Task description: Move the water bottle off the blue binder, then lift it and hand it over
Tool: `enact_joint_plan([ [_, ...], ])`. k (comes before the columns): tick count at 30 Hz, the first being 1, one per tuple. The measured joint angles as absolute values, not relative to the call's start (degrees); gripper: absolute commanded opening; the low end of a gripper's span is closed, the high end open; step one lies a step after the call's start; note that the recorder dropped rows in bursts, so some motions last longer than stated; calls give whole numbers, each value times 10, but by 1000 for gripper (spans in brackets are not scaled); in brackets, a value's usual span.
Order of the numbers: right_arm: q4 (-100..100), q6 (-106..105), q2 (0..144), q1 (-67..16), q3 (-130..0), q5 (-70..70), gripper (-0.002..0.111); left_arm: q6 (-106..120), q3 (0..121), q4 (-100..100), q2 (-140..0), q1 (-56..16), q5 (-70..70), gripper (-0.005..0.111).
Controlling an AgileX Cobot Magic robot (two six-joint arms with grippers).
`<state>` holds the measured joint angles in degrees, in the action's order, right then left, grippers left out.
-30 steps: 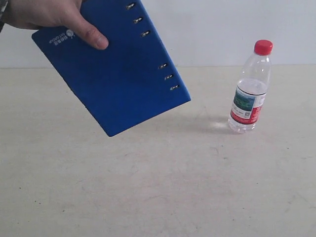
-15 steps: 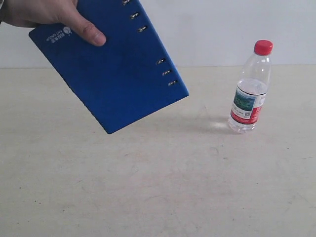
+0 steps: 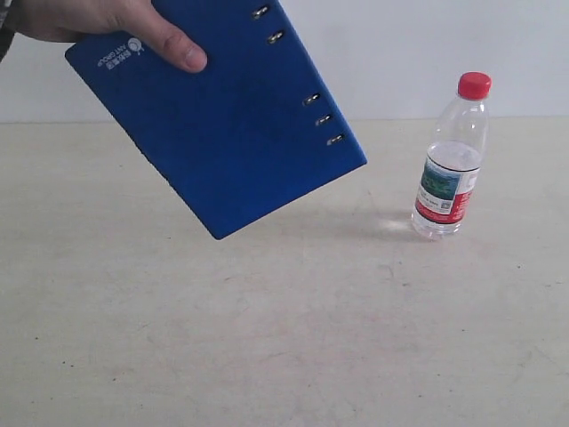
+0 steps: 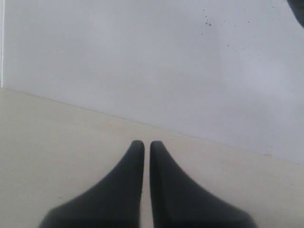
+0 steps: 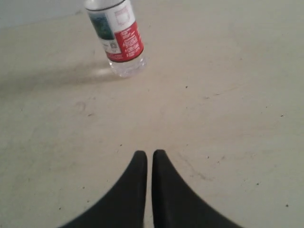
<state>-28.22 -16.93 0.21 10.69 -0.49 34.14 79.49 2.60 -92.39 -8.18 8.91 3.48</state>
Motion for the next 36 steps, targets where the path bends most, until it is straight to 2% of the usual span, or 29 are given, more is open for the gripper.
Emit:
enact_joint_plan([
  [5, -274, -172, 2, 107, -8, 345, 0, 795, 26, -924, -82, 89, 35, 4],
  [12, 19, 43, 2, 40, -4, 211, 0, 795, 26, -924, -82, 89, 35, 4],
  [15, 66, 83, 2, 4, -3, 196, 0, 795, 26, -924, -82, 89, 35, 4],
  [24, 34, 98, 2, -98, -3, 192, 0, 795, 26, -924, -82, 89, 35, 4],
  [36, -21, 77, 2, -102, -2, 236, 0, 795, 26, -924, -82, 89, 35, 4],
])
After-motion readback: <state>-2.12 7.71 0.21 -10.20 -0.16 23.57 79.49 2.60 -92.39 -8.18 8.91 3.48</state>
